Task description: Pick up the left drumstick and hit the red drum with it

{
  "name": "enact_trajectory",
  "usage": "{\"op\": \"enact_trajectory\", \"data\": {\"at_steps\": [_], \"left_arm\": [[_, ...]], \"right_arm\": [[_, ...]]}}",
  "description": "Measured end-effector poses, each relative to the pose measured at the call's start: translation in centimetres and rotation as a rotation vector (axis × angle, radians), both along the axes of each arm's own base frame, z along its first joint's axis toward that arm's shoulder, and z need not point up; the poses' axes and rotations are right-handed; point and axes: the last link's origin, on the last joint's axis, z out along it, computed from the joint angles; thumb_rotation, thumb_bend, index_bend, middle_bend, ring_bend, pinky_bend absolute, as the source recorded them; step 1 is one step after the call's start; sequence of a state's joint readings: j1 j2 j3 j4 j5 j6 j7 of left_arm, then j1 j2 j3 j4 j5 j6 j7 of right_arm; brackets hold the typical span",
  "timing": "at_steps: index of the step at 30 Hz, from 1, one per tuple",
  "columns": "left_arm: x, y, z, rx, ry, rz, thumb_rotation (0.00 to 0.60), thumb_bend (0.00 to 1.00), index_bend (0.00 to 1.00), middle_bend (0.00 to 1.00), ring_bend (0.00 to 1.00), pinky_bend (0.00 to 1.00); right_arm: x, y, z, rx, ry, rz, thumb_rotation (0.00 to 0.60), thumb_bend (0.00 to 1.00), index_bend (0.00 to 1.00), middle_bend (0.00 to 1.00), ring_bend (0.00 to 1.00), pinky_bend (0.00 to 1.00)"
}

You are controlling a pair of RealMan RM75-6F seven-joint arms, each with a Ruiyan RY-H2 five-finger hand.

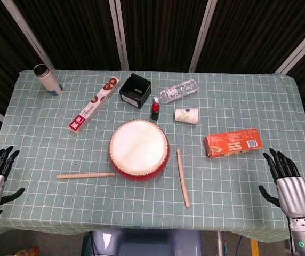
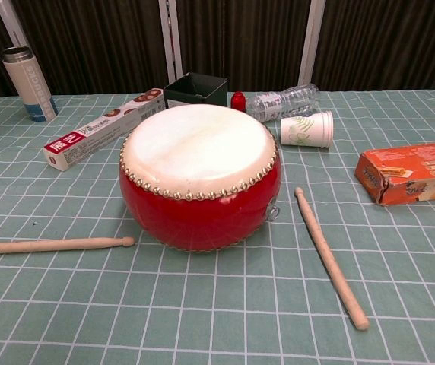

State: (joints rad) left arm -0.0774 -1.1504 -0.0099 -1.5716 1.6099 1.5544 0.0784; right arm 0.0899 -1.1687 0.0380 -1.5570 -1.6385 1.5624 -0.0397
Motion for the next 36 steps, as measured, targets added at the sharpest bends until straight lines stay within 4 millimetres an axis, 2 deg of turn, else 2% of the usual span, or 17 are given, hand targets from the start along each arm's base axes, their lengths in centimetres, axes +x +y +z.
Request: {"op": "enact_trajectory", "data": {"at_steps": [21,28,32,34,36], "left_arm": [[0.2,0.1,-0.5,-0.035,0.016,0.006,0.6,0.0,0.0,0.0,0.0,0.0],[0.9,0.6,-1.0,-0.061,0.036,-0.005,0.6,0.0,0.0,0.0,0.0,0.0],[1.5,1.2,-1.3,-0.074,0.038,-0.008,0.6,0.0,0.0,0.06,0.04,0.16],[1.8,1.6,-1.5,-0.078,0.045,-0.013,0.6,0.0,0.0,0.18,0.17,0.26],[2.3,2.2,-1.9,-0.083,0.05,-0.015,0.6,0.0,0.02,0.36,0.36,0.42]], "right_arm": [[-0.2,0.1,0.2,0.004,-0.009,-0.01,0.6,0.29,0.0,0.0,0.0,0.14],[-0.3,0.3,0.2,0.008,-0.005,-0.01,0.6,0.29,0.0,0.0,0.0,0.14],[-0.3,0.3,0.1,0.011,-0.003,-0.009,0.6,0.29,0.0,0.0,0.0,0.14],[-0.3,0.3,0.1,0.013,-0.003,-0.01,0.6,0.29,0.0,0.0,0.0,0.14],[-0.2,0.4,0.1,0.015,-0.005,-0.01,0.6,0.29,0.0,0.0,0.0,0.14]]}}
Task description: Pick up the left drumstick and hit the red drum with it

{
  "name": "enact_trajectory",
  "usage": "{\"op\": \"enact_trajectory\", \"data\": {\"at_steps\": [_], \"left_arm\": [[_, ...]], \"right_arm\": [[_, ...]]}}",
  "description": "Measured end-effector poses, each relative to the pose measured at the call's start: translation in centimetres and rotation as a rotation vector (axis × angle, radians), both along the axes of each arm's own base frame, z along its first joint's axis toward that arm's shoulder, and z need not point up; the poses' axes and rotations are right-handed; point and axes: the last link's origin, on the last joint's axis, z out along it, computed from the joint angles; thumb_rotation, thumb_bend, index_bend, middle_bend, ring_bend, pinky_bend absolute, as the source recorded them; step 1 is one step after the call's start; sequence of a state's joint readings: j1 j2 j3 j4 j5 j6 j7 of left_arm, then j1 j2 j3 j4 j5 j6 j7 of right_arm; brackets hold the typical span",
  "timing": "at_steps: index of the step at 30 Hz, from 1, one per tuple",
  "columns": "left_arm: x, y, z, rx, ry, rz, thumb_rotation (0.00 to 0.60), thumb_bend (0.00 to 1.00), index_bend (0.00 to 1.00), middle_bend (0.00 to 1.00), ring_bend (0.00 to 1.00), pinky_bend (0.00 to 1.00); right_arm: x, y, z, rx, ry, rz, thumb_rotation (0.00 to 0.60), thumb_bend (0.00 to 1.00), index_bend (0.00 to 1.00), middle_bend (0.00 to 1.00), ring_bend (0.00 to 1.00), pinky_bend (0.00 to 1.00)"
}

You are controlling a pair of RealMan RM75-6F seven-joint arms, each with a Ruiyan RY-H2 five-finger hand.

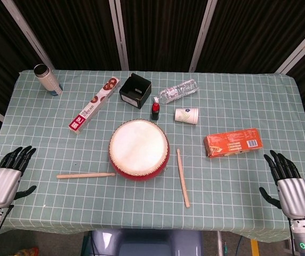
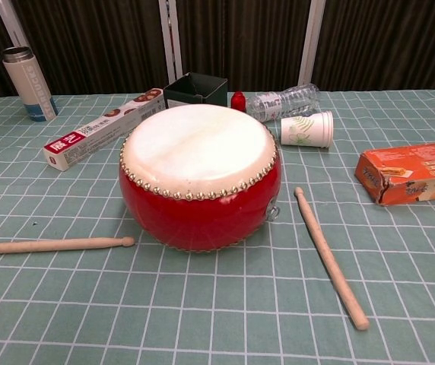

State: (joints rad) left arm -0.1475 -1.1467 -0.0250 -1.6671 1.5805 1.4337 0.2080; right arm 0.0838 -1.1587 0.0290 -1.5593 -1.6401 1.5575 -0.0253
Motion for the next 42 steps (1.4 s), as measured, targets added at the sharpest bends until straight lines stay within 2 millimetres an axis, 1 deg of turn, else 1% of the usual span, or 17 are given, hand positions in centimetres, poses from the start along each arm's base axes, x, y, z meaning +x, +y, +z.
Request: {"op": "enact_trajectory", "data": {"at_steps": [1,2,3,4,5,7,8,10,14,21,27,30,36,42], "left_arm": [[0.2,0.2,-0.2,-0.002,0.002,-0.001,0.6,0.0,0.05,0.47,0.48,0.51],[0.4,0.5,-0.4,-0.006,0.004,-0.004,0.6,0.0,0.1,0.6,0.6,0.59],[0.7,0.7,-0.6,-0.013,0.004,-0.006,0.6,0.01,0.15,0.67,0.68,0.64],[0.9,0.9,-0.9,-0.02,0.003,-0.006,0.6,0.02,0.23,0.78,0.77,0.7],[1.1,1.1,-1.1,-0.029,0.0,-0.005,0.6,0.04,0.3,0.87,0.85,0.76],[1.4,1.5,-1.8,-0.052,-0.003,0.003,0.6,0.07,0.36,0.96,0.93,0.83],[1.6,1.7,-2.1,-0.063,-0.003,0.008,0.6,0.09,0.38,0.99,0.96,0.86],[1.9,2.2,-3.0,-0.086,0.006,0.018,0.6,0.12,0.41,1.0,0.99,0.91],[2.4,3.2,-4.6,-0.121,0.041,0.03,0.6,0.14,0.46,1.0,1.0,0.94],[2.9,4.8,-7.7,-0.184,0.056,0.095,0.6,0.2,0.46,1.0,1.0,0.95],[2.9,5.6,-9.8,-0.226,0.077,0.14,0.6,0.21,0.44,1.0,1.0,0.95],[2.9,5.8,-10.7,-0.248,0.079,0.167,0.6,0.22,0.43,1.0,1.0,0.95],[3.2,6.4,-12.3,-0.27,0.089,0.191,0.6,0.27,0.44,1.0,1.0,0.95],[3.2,6.7,-12.9,-0.268,0.099,0.202,0.6,0.28,0.45,1.0,1.0,0.95]], "right_arm": [[0.0,0.0,0.0,0.001,-0.001,0.0,0.6,0.29,0.0,0.0,0.0,0.14],[0.0,0.0,0.0,0.001,-0.001,0.0,0.6,0.29,0.0,0.0,0.0,0.14],[0.0,0.0,0.0,0.002,0.0,0.001,0.6,0.29,0.0,0.0,0.0,0.14],[0.0,0.0,0.0,0.002,-0.001,0.001,0.6,0.29,0.0,0.0,0.0,0.14],[0.0,0.0,0.0,0.003,-0.002,0.001,0.6,0.29,0.0,0.0,0.0,0.14],[0.0,0.0,0.0,0.005,-0.003,0.001,0.6,0.29,0.0,0.0,0.0,0.14],[0.0,0.0,0.0,0.005,-0.003,0.001,0.6,0.29,0.0,0.0,0.0,0.14],[0.0,0.0,0.0,0.004,-0.003,0.002,0.6,0.29,0.0,0.0,0.0,0.14],[0.0,0.0,0.1,0.005,-0.006,0.001,0.6,0.29,0.0,0.0,0.0,0.14],[0.0,0.0,0.1,0.007,-0.012,-0.001,0.6,0.29,0.0,0.0,0.0,0.14],[0.0,-0.1,0.2,0.009,-0.016,0.0,0.6,0.29,0.0,0.0,0.0,0.14],[0.0,-0.1,0.2,0.01,-0.019,-0.001,0.6,0.29,0.0,0.0,0.0,0.14],[-0.1,-0.1,0.2,0.012,-0.025,-0.004,0.6,0.29,0.0,0.0,0.0,0.14],[-0.1,-0.1,0.2,0.011,-0.026,-0.002,0.6,0.29,0.0,0.0,0.0,0.14]]}}
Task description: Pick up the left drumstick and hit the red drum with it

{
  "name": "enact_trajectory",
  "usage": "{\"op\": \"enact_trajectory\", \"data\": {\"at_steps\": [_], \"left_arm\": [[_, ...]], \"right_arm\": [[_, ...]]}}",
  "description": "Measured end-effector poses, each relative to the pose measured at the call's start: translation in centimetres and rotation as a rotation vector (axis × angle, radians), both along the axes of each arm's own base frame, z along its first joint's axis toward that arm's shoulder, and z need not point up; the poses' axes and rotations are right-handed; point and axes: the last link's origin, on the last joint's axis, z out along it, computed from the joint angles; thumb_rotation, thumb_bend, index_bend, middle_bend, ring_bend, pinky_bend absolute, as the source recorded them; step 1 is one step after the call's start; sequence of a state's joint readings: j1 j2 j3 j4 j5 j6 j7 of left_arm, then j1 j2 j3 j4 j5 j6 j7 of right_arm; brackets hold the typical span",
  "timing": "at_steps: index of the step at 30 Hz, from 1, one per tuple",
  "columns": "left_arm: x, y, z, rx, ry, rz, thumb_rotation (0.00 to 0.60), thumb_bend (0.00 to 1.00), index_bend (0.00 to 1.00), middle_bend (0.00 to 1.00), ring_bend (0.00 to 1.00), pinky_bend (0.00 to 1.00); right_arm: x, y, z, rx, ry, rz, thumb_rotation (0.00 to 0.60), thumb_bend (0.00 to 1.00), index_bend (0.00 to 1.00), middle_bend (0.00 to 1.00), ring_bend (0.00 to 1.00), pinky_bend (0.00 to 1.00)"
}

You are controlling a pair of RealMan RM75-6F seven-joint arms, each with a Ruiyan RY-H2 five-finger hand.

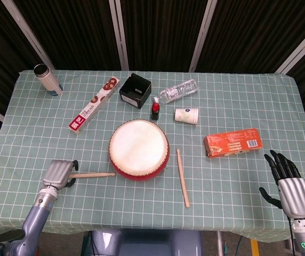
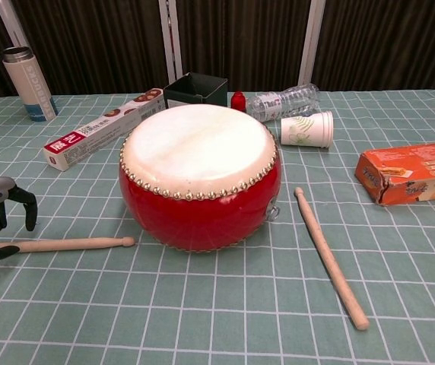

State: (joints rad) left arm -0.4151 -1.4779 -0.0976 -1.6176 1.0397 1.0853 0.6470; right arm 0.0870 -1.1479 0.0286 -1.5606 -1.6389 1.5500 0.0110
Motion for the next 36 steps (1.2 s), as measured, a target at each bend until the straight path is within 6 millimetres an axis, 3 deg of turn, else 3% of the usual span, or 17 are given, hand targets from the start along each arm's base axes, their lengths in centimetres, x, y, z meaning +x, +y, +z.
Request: {"op": "enact_trajectory", "data": {"at_steps": [26,32,36], "left_arm": [[-0.8,0.3,-1.5,-0.022,0.005,0.058,0.6,0.32,0.5,1.0,1.0,0.95],[-0.7,0.3,-1.5,-0.017,0.004,0.054,0.6,0.55,0.7,1.0,1.0,0.95],[-0.2,0.4,-1.3,0.003,-0.02,0.029,0.6,0.61,0.73,1.0,1.0,0.95]], "right_arm": [[0.0,0.1,0.0,-0.003,0.001,0.006,0.6,0.29,0.0,0.0,0.0,0.14],[0.1,0.0,0.0,-0.003,0.0,0.005,0.6,0.29,0.0,0.0,0.0,0.14],[0.0,0.1,0.0,-0.004,-0.002,0.006,0.6,0.29,0.0,0.0,0.0,0.14]]}}
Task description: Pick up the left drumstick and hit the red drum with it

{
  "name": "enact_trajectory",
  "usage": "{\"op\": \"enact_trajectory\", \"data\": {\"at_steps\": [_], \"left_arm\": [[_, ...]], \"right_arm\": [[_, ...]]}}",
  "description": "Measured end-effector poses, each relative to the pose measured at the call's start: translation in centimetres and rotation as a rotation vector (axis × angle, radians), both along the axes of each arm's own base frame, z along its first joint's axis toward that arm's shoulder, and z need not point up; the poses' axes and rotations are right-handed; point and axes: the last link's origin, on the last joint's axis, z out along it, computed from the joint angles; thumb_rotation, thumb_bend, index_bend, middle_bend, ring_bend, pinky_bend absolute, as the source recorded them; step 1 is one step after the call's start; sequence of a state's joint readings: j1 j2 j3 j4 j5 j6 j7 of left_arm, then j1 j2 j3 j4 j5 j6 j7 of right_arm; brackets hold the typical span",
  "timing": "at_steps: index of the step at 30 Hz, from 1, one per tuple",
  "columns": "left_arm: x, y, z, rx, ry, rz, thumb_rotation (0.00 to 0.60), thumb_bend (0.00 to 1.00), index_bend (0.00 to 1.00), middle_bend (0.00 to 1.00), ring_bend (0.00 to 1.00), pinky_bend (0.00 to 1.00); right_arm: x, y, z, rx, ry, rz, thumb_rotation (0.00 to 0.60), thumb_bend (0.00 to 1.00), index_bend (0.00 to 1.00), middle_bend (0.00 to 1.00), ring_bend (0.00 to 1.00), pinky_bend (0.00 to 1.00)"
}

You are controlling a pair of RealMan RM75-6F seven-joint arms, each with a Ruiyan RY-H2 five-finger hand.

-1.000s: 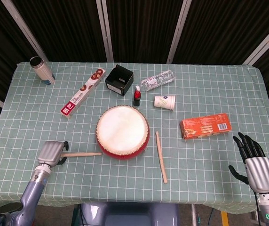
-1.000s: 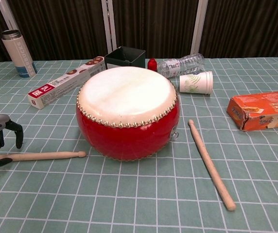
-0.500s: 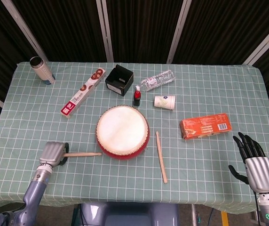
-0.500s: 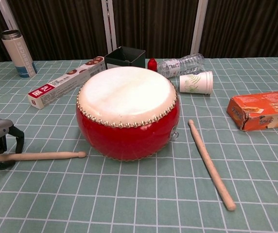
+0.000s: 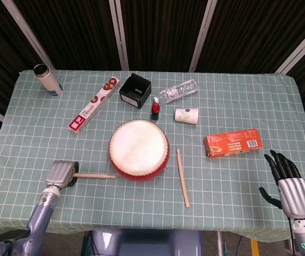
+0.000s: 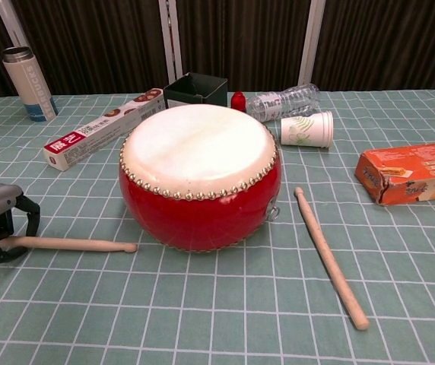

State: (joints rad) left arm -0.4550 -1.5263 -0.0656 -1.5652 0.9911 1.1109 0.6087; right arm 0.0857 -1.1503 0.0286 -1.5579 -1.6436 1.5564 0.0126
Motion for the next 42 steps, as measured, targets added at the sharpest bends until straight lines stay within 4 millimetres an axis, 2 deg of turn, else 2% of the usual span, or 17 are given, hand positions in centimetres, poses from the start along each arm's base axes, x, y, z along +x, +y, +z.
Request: {"op": "enact_trajectory", "data": {"at_steps": [9,24,28,35,42], "left_arm": [[1.7,-0.3,2.1,0.068,-0.028,-0.154,0.6,0.63,0.74,1.0,1.0,0.95],[6.6,-1.9,9.7,0.195,-0.209,-0.317,0.6,0.65,0.75,1.0,1.0,0.95],[7.9,-1.4,11.1,0.231,-0.241,-0.335,0.6,0.65,0.75,1.0,1.0,0.95],[9.6,1.5,11.1,0.284,-0.289,-0.281,0.6,0.65,0.75,1.0,1.0,0.95],[12.5,3.8,8.5,0.354,-0.418,-0.276,0.6,0.65,0.75,1.0,1.0,0.95]], "right_arm": [[0.0,0.0,0.0,-0.002,0.001,-0.001,0.6,0.29,0.0,0.0,0.0,0.14],[0.0,0.0,0.0,-0.003,0.01,-0.002,0.6,0.29,0.0,0.0,0.0,0.14],[0.1,0.0,-0.1,-0.002,0.011,-0.001,0.6,0.29,0.0,0.0,0.0,0.14],[0.1,0.0,-0.1,0.0,0.003,-0.003,0.6,0.29,0.0,0.0,0.0,0.14],[0.0,0.0,-0.1,0.001,0.0,-0.004,0.6,0.29,0.0,0.0,0.0,0.14]]}}
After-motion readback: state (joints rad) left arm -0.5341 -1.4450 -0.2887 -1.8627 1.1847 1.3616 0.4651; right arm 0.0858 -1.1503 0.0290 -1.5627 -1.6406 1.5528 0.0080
